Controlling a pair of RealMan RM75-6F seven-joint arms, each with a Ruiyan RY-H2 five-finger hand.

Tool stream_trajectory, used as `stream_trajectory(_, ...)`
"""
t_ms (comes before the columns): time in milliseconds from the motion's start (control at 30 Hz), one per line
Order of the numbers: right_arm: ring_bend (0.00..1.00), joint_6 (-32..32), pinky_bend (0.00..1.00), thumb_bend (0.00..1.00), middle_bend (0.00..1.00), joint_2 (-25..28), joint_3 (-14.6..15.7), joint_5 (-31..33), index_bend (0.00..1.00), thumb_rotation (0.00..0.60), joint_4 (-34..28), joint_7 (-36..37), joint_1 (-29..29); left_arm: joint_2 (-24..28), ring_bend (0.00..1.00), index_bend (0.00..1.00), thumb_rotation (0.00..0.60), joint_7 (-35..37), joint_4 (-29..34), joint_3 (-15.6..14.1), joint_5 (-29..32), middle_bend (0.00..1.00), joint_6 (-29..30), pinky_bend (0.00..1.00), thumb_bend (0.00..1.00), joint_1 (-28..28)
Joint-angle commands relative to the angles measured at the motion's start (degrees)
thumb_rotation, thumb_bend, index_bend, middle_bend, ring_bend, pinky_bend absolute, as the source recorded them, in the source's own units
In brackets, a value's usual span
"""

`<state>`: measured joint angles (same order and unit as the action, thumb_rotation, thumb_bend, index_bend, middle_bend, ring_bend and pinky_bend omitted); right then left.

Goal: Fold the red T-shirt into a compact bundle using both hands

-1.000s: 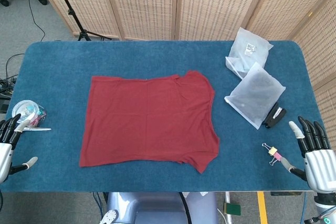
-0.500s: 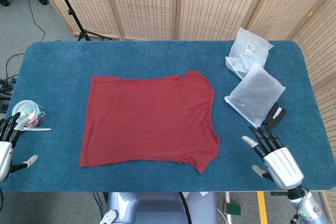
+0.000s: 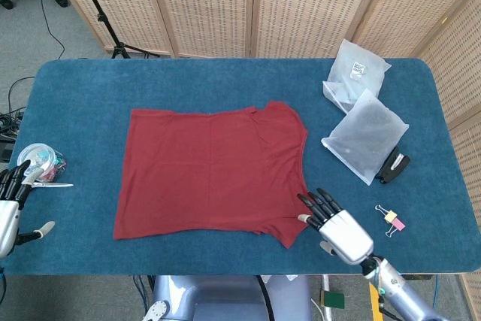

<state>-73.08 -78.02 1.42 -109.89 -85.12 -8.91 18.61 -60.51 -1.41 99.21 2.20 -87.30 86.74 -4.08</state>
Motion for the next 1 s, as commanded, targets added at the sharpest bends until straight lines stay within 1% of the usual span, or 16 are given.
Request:
stream_trajectory(33, 0.00, 1.5, 0.00, 0.09, 0.00, -2.0, 0.2, 0.8, 0.31, 0.600, 0.1, -1.4, 1.1, -0.1, 0.00, 0.00, 0.600, -0.2, 0.0, 0.0, 0.1, 0.00, -0.1, 0.00, 0.00, 0.0)
stream_trajectory(67, 0.00, 2.1, 0.00, 0.13, 0.00, -2.6, 0.2, 1.0, 0.32, 0.600, 0.4, -1.9, 1.4, -0.1, 0.00, 0.00, 0.600, -0.2, 0.0, 0.0, 0.1, 0.00, -0.1, 0.00, 0.00, 0.0)
stream_trajectory(133, 0.00, 2.8, 0.00, 0.15, 0.00, -3.5, 0.3, 1.5, 0.32, 0.600, 0.7, -2.7, 1.8, -0.1, 0.00, 0.00, 0.600, -0.3, 0.0, 0.0, 0.2, 0.00, -0.1, 0.00, 0.00, 0.0)
stream_trajectory(467, 0.00, 5.3, 0.00, 0.16, 0.00, -6.3, 0.7, 3.7, 0.34, 0.600, 2.0, -6.7, 2.8, -0.2, 0.00, 0.00, 0.600, -0.4, 0.1, -0.1, 0.3, 0.00, -0.6, 0.00, 0.00, -0.2)
stream_trajectory(600, 0.00, 6.2, 0.00, 0.19, 0.00, -7.4, 0.8, 4.9, 0.34, 0.600, 2.3, -7.8, 3.3, -0.2, 0.00, 0.00, 0.600, -0.6, 0.1, -0.1, 0.5, 0.00, -0.8, 0.00, 0.00, -0.3)
stream_trajectory(1000, 0.00, 8.2, 0.00, 0.21, 0.00, -10.2, 0.9, 7.3, 0.35, 0.600, 3.0, -10.5, 4.7, 0.1, 0.00, 0.00, 0.600, 0.0, 0.2, 0.1, 1.0, 0.00, -1.1, 0.00, 0.00, -0.4)
